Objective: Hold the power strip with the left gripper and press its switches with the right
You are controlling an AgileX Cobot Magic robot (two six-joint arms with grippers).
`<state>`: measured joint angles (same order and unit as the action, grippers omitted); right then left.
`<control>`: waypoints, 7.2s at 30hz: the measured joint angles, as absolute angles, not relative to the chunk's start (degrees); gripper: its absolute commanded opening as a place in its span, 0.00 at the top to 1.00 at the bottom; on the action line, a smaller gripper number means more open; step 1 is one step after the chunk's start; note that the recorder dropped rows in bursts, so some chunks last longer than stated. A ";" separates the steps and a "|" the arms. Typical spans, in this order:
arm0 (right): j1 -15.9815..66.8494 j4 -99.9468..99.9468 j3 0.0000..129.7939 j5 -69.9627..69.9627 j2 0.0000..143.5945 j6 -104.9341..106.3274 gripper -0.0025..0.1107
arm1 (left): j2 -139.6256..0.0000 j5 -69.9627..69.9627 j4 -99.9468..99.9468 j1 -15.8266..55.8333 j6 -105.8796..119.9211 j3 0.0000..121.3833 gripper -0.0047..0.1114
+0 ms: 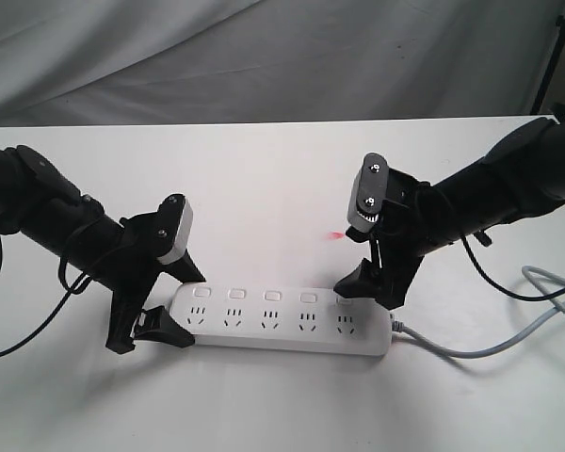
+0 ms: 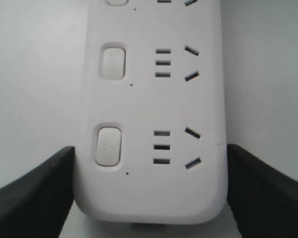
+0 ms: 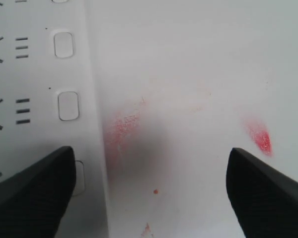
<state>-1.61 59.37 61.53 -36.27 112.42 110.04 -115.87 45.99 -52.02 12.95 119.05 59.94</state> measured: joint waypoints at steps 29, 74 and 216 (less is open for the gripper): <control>-1.70 59.13 60.37 -35.15 113.94 109.92 0.31 | -115.87 45.99 -52.02 12.95 119.05 59.94 0.91; -1.70 71.84 60.12 -52.85 91.09 98.84 0.83 | -115.87 45.99 -51.91 12.95 119.05 59.94 0.91; -6.94 9.89 0.17 -13.26 0.35 3.54 0.83 | -115.87 45.99 -52.02 12.95 119.05 59.94 0.91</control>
